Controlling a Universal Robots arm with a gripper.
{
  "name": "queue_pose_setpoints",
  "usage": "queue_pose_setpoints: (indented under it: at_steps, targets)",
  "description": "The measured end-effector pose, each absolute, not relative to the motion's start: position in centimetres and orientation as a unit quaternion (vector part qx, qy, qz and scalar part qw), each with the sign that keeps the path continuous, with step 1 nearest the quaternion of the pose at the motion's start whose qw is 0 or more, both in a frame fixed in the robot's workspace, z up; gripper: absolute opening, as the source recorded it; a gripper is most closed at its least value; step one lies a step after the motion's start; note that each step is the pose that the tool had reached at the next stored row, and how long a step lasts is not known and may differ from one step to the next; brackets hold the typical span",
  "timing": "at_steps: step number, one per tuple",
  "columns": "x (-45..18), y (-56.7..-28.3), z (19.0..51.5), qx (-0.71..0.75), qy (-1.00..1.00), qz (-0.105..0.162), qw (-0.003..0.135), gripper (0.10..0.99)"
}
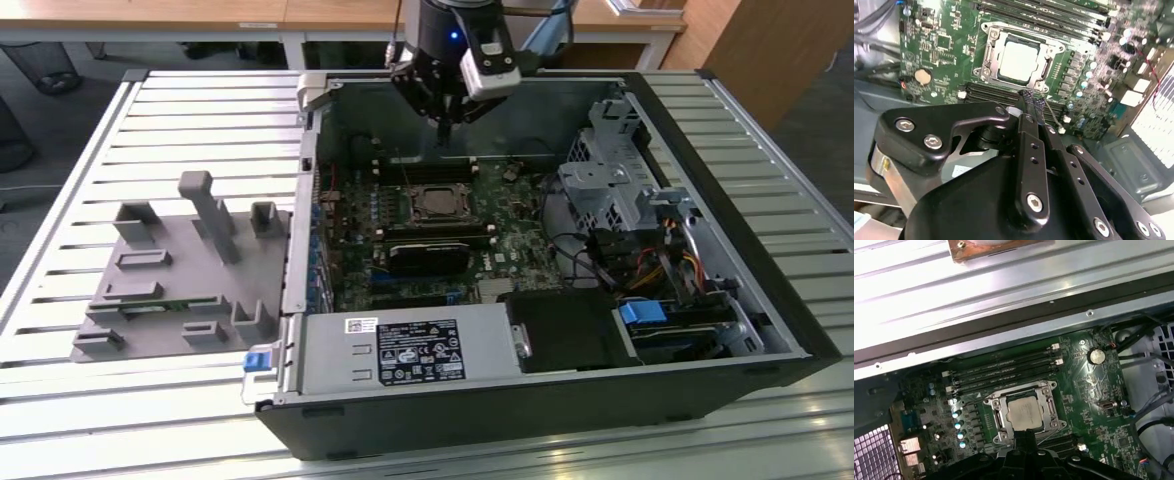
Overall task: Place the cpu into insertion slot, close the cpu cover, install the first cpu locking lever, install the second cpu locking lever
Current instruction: 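Install the first cpu locking lever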
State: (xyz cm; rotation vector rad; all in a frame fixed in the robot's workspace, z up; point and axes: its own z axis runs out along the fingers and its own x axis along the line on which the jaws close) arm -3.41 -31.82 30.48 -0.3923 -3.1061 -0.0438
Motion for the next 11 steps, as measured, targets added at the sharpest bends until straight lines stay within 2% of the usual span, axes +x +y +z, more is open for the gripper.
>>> queue_pose_setpoints:
  at_steps: [11]
  targets:
    - [-3.42,-31.82,30.37,-0.049,-0.999,-0.014,0.006,0.118]
